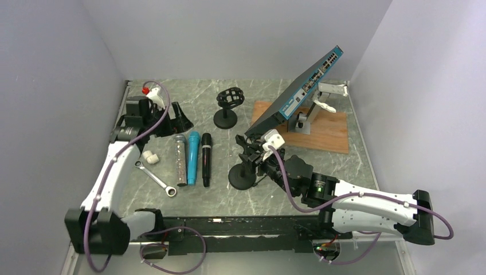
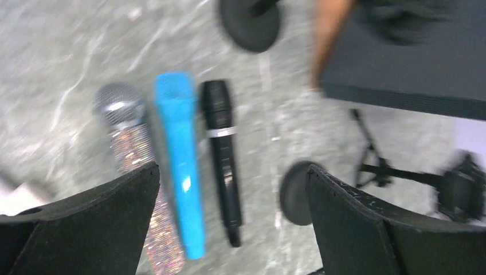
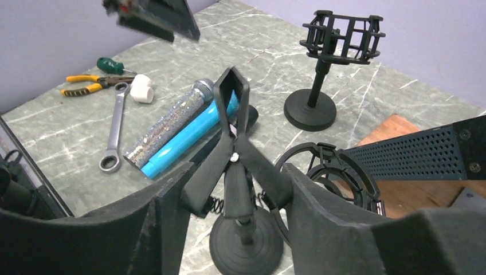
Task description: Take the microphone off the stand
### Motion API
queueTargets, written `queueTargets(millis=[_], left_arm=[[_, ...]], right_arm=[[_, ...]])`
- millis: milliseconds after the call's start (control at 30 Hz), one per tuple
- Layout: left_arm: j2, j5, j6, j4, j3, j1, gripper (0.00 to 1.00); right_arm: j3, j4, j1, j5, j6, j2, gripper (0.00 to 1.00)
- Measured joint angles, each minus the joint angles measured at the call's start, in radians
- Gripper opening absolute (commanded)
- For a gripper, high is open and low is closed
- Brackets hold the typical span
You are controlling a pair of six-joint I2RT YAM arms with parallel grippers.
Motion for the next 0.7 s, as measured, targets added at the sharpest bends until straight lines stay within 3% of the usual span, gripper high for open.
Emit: queueTargets(millis=[100, 333, 533, 700], left_arm=[[-0.126, 0.134, -0.036, 0.08, 0.003, -0.031, 0.99], [-0.179, 0.393, -0.182, 0.292, 0.051, -0.193, 0.99], [-0.154, 0.389, -0.333, 0.414, 0.03, -0.368, 1.0], [-0.147, 0.325, -0.475, 0.556, -0.048, -0.429, 0.99]], right_arm=[[0.012, -0.019, 0.0, 0.0, 0.014, 0.003, 0.85], [0.018, -0.082, 0.0, 0.002, 0.036, -0.004, 0.92], [0.018, -0.121, 0.0, 0.001, 0.063, -0.145, 0.93], [0.006, -0.15, 0.0, 0.013, 0.1, -0.304, 0.94]])
